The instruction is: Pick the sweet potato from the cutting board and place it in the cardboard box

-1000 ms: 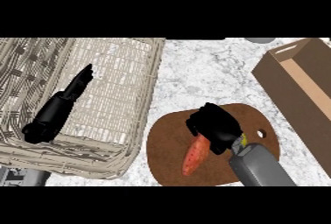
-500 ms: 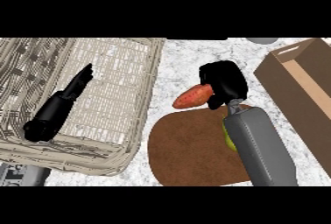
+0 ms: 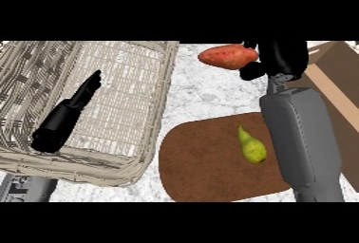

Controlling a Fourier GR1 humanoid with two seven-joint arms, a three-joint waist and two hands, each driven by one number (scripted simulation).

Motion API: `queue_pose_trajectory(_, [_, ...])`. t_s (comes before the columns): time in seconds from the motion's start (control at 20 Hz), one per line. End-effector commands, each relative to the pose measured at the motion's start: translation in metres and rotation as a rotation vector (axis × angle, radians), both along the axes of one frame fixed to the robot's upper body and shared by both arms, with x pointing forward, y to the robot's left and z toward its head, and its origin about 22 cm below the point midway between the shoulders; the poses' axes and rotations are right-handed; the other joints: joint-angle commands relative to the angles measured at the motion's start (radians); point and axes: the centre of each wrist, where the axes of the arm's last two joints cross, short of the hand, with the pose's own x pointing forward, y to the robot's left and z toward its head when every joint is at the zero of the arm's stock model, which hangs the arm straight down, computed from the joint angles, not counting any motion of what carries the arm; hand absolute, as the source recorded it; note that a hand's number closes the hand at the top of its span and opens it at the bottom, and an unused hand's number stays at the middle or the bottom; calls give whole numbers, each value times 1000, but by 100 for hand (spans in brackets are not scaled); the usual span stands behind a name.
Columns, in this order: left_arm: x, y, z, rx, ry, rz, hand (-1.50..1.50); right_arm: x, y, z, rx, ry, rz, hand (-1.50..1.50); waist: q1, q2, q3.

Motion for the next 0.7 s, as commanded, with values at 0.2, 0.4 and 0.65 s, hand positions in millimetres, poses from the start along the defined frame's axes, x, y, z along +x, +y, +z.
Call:
queue_pose_trajectory(0.2, [-9,14,5,-16,-15,-18,0,3,-73,42,143,-134,-324,150,3,-2,1])
queue_pose_trajectory(0.4, [18,-8,20,-13,-6,-12,0,14,-115,34,180,-153,-383,150,-2,4,1])
queue_pose_trajectory(0.65, [-6,-9,0,-6,-7,-7,0,7,-181,46,60,-37,-442,150,2,0,1])
